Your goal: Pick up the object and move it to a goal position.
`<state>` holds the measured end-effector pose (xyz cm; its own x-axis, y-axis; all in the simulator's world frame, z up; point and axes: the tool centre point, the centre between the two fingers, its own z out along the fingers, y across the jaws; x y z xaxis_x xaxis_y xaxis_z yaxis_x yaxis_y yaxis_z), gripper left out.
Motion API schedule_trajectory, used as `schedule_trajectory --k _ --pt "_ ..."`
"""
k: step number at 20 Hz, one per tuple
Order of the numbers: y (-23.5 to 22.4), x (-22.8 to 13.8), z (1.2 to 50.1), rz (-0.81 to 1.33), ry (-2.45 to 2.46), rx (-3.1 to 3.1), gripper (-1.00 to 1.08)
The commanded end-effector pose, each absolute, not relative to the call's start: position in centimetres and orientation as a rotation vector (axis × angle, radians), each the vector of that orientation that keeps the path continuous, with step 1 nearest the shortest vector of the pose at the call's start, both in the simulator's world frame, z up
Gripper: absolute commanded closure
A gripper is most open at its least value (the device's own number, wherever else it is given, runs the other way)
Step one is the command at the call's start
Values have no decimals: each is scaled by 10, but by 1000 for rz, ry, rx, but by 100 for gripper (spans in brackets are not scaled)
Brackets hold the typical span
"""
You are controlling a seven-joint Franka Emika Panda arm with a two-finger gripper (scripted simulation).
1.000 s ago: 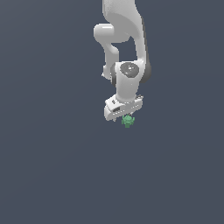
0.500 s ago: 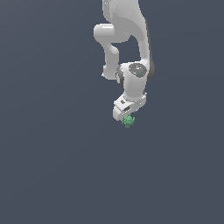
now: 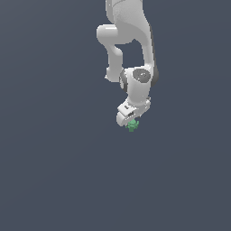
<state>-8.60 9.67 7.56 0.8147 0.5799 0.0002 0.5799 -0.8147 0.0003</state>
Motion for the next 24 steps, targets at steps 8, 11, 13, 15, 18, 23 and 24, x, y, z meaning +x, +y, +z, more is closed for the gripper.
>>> schedule_trajectory --k 8,11,13,15,18,23,24 --pt "97 -87 41 0 964 2990 -92" --pt "97 -87 39 0 964 2990 108" --pt "97 -87 39 0 964 2990 108" --pt "97 -87 39 0 964 2990 108" --pt "97 -87 39 0 964 2990 108" --pt "97 -86 42 1 962 2990 108" --pt "97 -86 43 1 962 2990 108"
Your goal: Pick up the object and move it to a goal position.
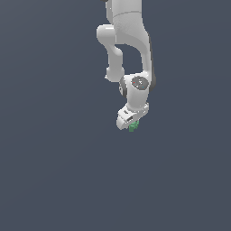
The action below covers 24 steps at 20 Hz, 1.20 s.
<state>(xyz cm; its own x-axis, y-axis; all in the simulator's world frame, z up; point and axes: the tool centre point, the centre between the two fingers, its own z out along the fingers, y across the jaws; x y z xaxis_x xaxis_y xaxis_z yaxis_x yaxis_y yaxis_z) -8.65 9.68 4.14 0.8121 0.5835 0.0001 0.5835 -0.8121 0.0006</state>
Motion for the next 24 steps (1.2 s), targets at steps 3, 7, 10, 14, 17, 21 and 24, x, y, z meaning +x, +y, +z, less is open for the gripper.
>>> schedule_trajectory --k 3,7,10,14,17,21,24 --pt "96 -84 51 1 962 2990 108" --pt "94 -81 70 1 963 2990 108" --pt "92 -77 90 1 963 2990 108" --pt "89 -71 124 1 964 2990 108" --pt "86 -65 154 1 966 2991 108" --pt "82 -56 196 1 966 2991 108" --pt "79 -50 227 1 966 2991 108"
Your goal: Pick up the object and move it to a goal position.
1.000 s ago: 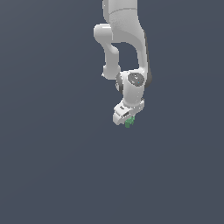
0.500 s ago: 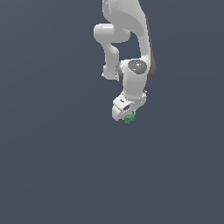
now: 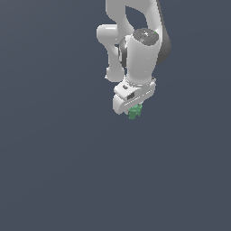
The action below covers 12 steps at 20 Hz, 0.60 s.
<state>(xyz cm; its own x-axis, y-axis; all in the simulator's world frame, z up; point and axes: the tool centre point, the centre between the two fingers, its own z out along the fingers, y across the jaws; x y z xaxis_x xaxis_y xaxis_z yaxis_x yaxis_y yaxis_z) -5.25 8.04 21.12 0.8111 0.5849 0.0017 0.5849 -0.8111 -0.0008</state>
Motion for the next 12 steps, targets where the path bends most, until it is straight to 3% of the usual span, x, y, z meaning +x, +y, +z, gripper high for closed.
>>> schedule_trajectory --k 1,12 --pt "78 -48 238 -1 -965 -2988 108" --pt "68 -24 339 0 -964 -2989 108"
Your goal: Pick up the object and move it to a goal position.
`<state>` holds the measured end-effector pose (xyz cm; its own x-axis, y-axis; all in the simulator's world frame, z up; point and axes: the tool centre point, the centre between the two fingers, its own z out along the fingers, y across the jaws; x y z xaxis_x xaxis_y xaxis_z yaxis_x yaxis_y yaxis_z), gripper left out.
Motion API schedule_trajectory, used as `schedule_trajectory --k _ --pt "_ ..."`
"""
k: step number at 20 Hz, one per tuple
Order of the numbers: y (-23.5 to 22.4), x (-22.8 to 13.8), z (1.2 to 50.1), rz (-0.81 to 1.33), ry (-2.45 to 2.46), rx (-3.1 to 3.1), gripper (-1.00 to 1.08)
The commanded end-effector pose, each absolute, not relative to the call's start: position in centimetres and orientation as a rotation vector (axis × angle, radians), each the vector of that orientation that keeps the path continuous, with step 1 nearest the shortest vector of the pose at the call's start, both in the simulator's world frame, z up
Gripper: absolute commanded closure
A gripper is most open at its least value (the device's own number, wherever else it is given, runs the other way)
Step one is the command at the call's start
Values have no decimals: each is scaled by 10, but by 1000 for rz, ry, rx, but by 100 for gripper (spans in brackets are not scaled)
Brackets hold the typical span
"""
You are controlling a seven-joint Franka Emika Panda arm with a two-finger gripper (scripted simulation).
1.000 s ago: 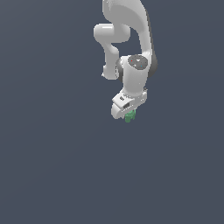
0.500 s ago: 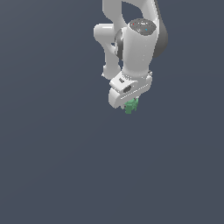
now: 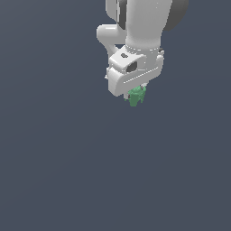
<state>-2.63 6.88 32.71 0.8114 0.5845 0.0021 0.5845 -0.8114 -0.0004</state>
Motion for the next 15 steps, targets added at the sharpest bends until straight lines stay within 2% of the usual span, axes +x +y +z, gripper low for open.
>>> schedule_trajectory --k 1,8,15 --pt "67 -22 345 0 -964 -2989 108" --pt "64 -13 376 0 -964 -2989 108" --pt "63 -10 384 0 -963 -2990 108"
